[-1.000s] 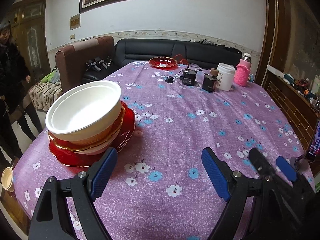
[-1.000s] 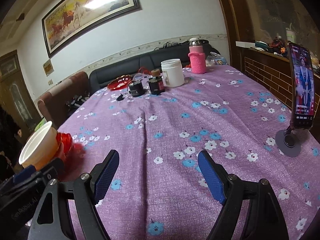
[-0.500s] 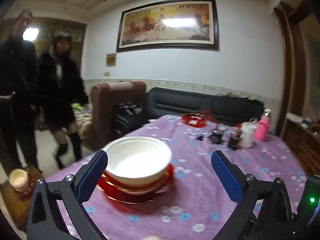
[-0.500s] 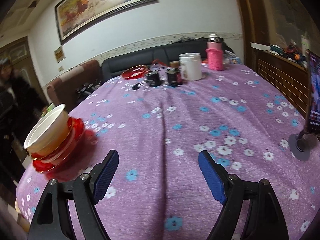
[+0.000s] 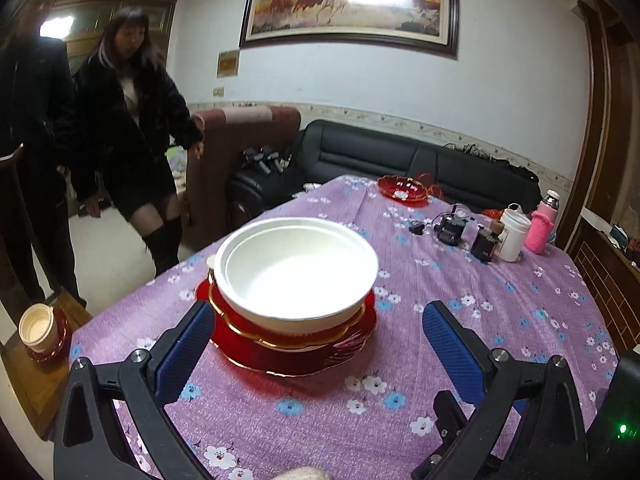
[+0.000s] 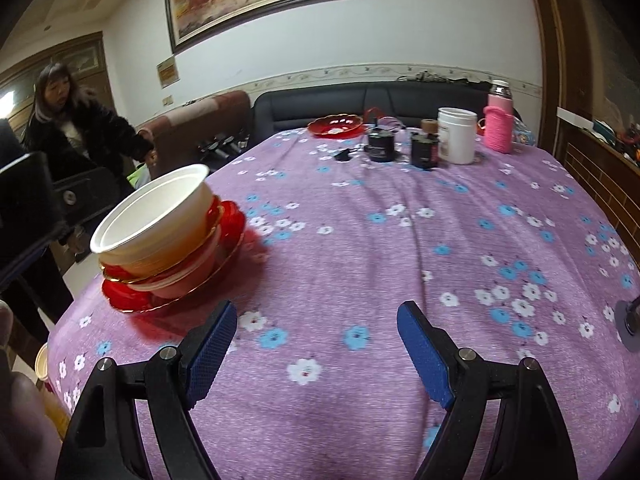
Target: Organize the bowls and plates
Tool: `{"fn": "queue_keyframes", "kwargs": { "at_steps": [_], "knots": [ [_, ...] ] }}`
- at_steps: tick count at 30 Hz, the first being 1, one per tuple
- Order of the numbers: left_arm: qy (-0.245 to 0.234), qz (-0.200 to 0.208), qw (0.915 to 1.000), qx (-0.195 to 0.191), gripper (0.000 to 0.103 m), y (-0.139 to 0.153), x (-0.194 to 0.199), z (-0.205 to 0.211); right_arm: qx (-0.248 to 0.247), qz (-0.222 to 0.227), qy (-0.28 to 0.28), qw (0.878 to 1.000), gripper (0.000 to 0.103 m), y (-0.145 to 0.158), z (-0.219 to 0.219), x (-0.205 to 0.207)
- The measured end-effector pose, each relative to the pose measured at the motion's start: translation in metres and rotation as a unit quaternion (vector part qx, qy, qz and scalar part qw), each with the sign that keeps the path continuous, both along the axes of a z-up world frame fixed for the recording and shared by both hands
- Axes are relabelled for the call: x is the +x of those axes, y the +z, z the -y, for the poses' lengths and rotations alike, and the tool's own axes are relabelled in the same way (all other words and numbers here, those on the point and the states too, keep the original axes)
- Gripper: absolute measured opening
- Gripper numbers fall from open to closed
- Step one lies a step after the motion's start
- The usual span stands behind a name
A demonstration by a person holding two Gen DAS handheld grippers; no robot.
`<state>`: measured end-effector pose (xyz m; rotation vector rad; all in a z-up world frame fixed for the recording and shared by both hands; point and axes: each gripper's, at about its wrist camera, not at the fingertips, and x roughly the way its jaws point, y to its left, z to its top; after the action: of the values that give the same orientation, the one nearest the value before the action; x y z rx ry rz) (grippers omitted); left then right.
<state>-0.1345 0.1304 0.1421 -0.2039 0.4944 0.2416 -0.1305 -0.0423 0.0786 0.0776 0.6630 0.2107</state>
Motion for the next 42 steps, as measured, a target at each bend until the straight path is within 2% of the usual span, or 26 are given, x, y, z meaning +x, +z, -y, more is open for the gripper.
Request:
{"fn": "queue_keyframes", "kwargs": {
  "at_steps": [19, 42],
  "knots": [
    [0.009, -0.045, 0.9978, -0.048, 0.103, -0.02, 0.015, -0.036, -0.031, -0.01, 0.037, 0.999, 0.087, -0.002, -0.043, 0.0],
    [-0.006, -0.054, 0.9973, -0.051, 0.103, -0.021, 0.017, -0.032, -0.017, -0.02, 0.027, 0.999, 0.088, -0.005, -0.046, 0.0]
  ]
}}
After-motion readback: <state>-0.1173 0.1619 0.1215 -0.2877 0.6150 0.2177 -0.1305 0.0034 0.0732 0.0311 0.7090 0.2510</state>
